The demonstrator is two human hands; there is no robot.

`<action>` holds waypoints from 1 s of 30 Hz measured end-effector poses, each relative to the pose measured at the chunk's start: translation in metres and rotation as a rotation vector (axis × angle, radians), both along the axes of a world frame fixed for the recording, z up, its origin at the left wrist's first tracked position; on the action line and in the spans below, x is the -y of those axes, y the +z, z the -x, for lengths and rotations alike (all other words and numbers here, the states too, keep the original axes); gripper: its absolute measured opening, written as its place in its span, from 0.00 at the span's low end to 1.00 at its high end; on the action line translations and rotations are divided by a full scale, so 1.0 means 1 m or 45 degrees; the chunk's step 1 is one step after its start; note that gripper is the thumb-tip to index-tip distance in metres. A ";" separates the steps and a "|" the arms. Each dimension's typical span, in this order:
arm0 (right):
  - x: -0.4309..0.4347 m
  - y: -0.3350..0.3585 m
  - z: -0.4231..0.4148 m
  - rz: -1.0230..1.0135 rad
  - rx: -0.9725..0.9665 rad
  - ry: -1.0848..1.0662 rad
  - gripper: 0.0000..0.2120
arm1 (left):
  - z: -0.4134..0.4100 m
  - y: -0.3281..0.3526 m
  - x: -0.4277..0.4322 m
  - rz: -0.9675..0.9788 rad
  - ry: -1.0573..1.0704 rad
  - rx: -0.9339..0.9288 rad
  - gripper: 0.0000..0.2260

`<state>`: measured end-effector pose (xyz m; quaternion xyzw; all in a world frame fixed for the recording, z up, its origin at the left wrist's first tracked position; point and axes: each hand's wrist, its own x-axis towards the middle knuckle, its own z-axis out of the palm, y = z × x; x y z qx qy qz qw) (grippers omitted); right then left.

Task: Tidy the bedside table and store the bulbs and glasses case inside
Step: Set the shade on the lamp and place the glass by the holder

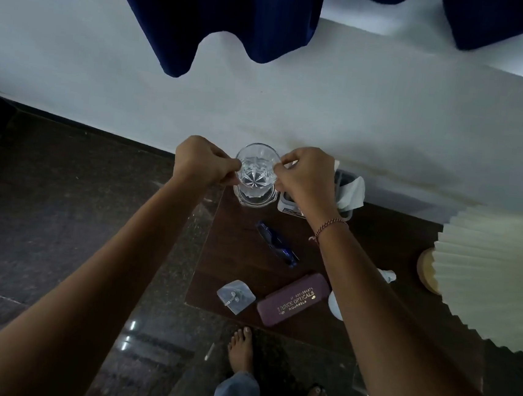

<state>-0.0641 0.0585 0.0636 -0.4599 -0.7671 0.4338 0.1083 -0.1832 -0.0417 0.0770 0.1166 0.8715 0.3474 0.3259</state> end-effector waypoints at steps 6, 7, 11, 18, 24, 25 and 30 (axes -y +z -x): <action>-0.005 -0.016 0.012 -0.031 0.101 0.068 0.06 | 0.012 -0.021 -0.008 0.070 -0.009 0.060 0.07; -0.006 -0.018 0.013 -0.041 0.112 0.083 0.06 | 0.013 -0.024 -0.010 0.077 0.004 0.089 0.07; -0.006 -0.027 0.020 -0.105 0.164 0.143 0.06 | 0.015 -0.038 -0.009 0.093 0.074 0.172 0.06; -0.006 -0.042 0.024 -0.209 0.231 0.190 0.06 | 0.013 -0.051 -0.010 0.090 0.144 0.255 0.07; -0.009 -0.046 0.025 -0.283 0.258 0.193 0.07 | 0.012 -0.060 -0.014 0.078 0.187 0.275 0.09; -0.010 -0.046 0.025 -0.286 0.259 0.193 0.07 | 0.012 -0.060 -0.015 0.079 0.193 0.276 0.09; -0.009 -0.047 0.023 -0.276 0.241 0.234 0.09 | 0.011 -0.061 -0.015 0.056 0.208 0.248 0.08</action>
